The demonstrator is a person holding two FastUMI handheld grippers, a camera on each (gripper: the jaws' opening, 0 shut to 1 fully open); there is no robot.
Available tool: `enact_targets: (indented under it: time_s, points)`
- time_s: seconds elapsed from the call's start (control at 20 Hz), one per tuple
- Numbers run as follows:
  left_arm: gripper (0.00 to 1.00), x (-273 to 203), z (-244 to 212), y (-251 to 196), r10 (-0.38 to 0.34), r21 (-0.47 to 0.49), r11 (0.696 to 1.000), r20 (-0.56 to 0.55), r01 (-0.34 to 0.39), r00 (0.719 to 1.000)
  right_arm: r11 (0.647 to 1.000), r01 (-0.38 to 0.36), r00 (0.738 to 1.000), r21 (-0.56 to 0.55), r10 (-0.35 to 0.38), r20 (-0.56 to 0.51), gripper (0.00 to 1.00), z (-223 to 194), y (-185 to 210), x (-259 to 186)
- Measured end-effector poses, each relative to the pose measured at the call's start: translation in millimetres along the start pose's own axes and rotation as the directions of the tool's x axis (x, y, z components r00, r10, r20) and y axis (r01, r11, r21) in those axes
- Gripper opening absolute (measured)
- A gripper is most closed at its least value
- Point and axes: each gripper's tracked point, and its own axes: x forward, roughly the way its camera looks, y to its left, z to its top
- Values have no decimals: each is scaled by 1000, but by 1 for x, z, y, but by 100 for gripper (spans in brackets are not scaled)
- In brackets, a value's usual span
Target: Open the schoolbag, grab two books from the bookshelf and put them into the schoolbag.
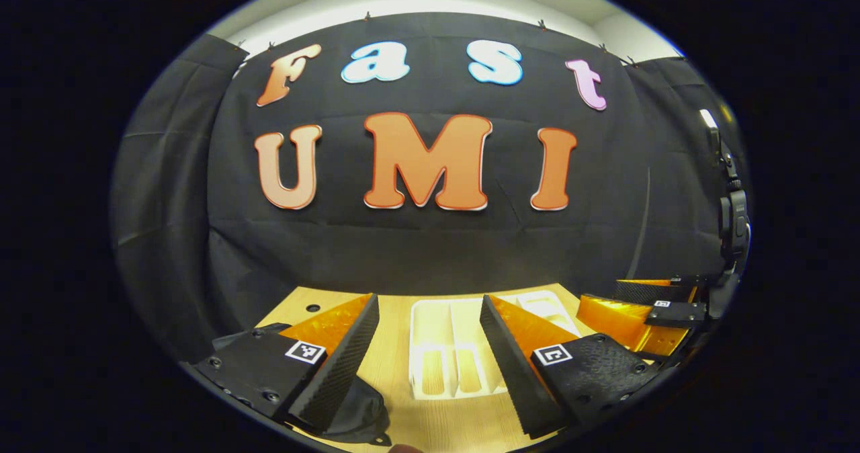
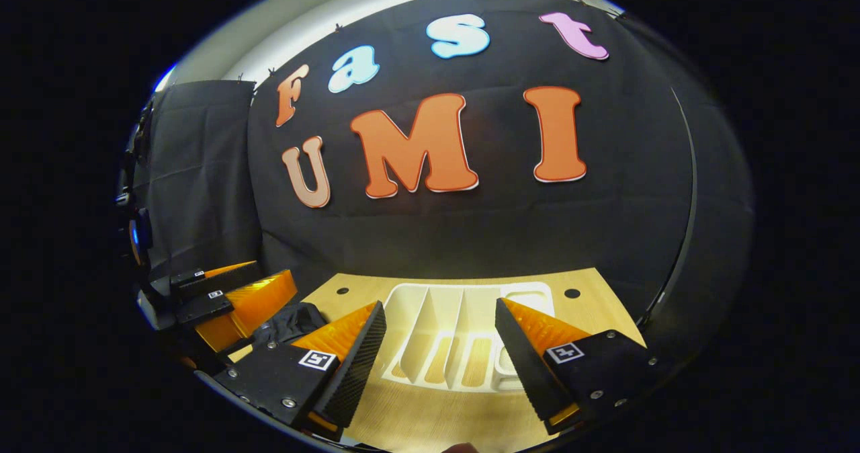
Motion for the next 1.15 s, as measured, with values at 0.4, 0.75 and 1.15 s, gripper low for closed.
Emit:
enact_targets:
  time_s: [0.4,0.75,1.15]
  points:
    - [95,-29,42,2,62,9,998,180,-64,982,999,-40,999,-29,41,33,98,1,6,-16]
    - [96,-29,36,2,61,-14,998,171,-60,983,998,4,997,-64,2,83,97,10,0,-19]
    - [96,-29,39,-4,30,-19,999,198,-27,980,996,34,995,-88,-25,98,97,8,-3,-18]
